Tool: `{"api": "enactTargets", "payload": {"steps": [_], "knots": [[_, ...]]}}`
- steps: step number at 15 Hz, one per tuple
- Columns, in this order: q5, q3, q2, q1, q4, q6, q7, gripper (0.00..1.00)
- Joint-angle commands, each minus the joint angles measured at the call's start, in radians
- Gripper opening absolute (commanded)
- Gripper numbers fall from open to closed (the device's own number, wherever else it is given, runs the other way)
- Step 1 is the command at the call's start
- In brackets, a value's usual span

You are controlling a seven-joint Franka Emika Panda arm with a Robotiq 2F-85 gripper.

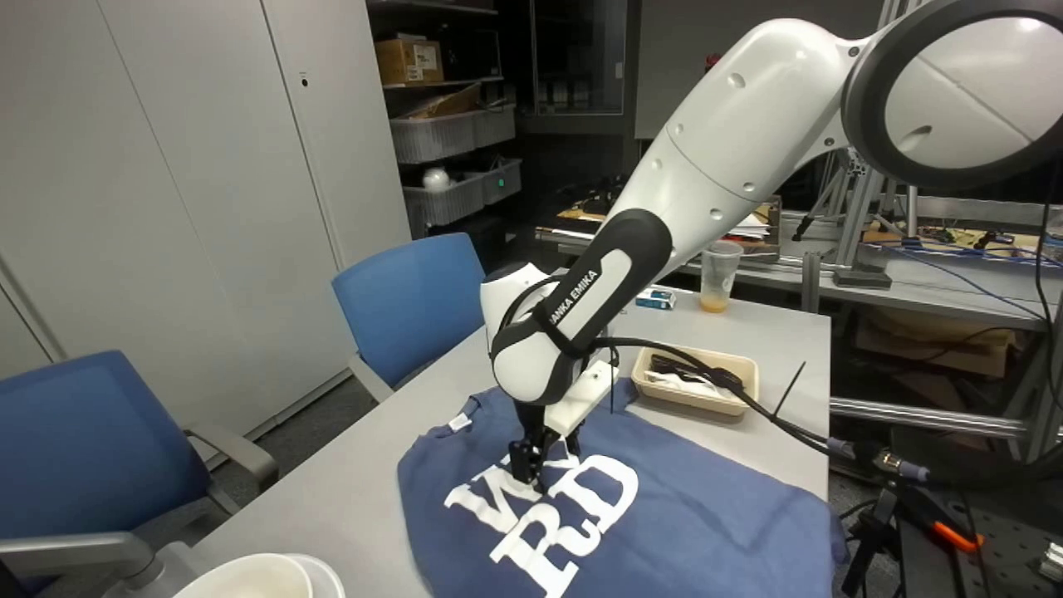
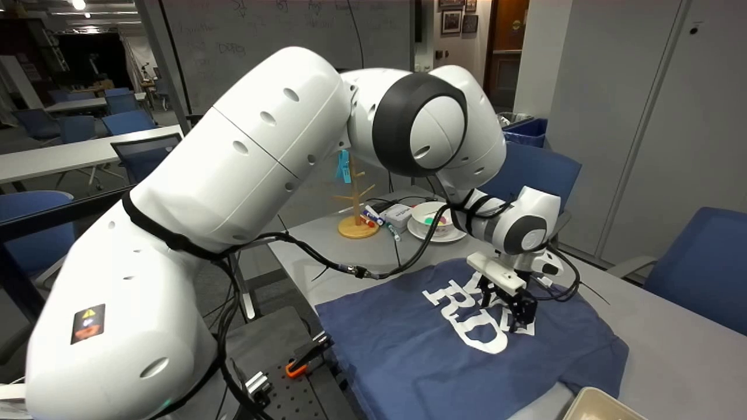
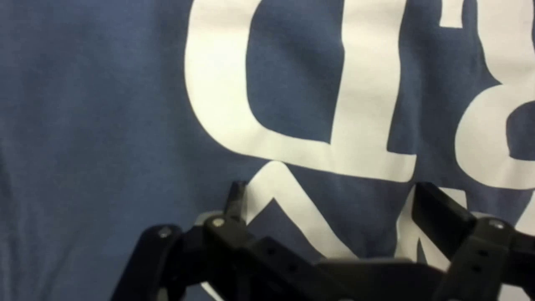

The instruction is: Fold the T-shit on the table

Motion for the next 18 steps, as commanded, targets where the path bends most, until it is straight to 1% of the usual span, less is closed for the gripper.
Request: {"api": "enactTargets", "payload": {"steps": [1,5,9,13,18], "knots": [[0.051,0.020,0.036,-0.032,0.046,-0.043,-0.040,1.00],[0.055,0.019,0.077,-0.020,0.150,-0.088,-0.033,1.00],[0.038,0.011,0.134,0.007,0.293,-0.128,-0.014,1.00],[0.040,0.010,0.219,0.013,0.440,-0.205,-0.010,1.00],[0.039,0.007,0.319,0.014,0.589,-0.309,-0.004,1.00]]}}
